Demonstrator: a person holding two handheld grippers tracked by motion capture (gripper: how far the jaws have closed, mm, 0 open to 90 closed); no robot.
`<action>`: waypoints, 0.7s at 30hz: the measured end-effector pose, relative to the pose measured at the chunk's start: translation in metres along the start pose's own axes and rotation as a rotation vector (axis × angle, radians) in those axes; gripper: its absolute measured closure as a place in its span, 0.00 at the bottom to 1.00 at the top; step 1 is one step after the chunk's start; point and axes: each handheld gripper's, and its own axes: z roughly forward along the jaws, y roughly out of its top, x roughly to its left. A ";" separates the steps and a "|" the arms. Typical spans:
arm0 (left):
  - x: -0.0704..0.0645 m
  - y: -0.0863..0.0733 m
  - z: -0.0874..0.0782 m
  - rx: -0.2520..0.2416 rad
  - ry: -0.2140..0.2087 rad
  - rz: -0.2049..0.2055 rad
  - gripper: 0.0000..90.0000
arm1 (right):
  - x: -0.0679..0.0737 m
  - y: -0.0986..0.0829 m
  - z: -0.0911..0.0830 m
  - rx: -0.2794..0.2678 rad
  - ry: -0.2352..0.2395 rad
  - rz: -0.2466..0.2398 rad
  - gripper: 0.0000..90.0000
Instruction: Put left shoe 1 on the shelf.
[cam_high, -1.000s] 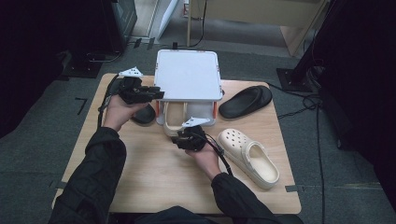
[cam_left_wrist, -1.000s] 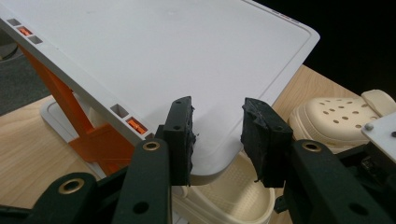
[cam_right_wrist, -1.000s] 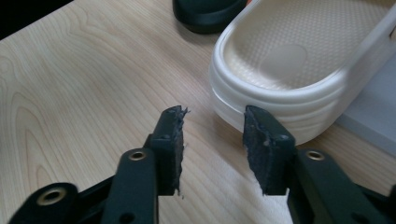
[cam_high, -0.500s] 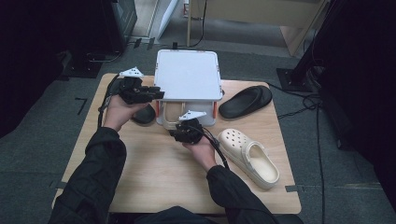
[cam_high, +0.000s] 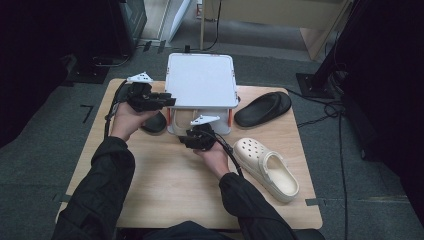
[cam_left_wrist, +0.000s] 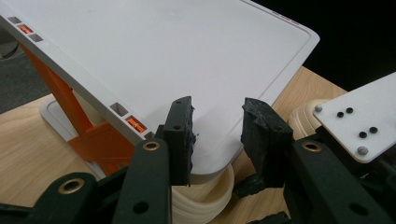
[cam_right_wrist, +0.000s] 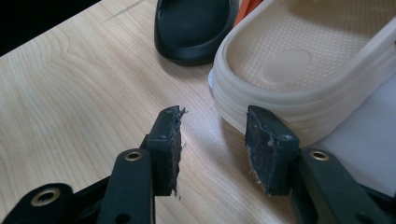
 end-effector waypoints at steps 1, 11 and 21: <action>-0.001 0.000 0.000 -0.003 0.003 0.002 0.71 | 0.001 0.000 -0.002 0.003 0.007 0.010 0.63; -0.002 0.000 0.000 0.005 0.013 0.005 0.72 | 0.004 -0.002 -0.044 0.008 0.029 -0.012 0.63; -0.002 0.000 0.000 0.002 0.006 -0.004 0.72 | 0.007 -0.009 -0.083 0.030 0.065 -0.043 0.58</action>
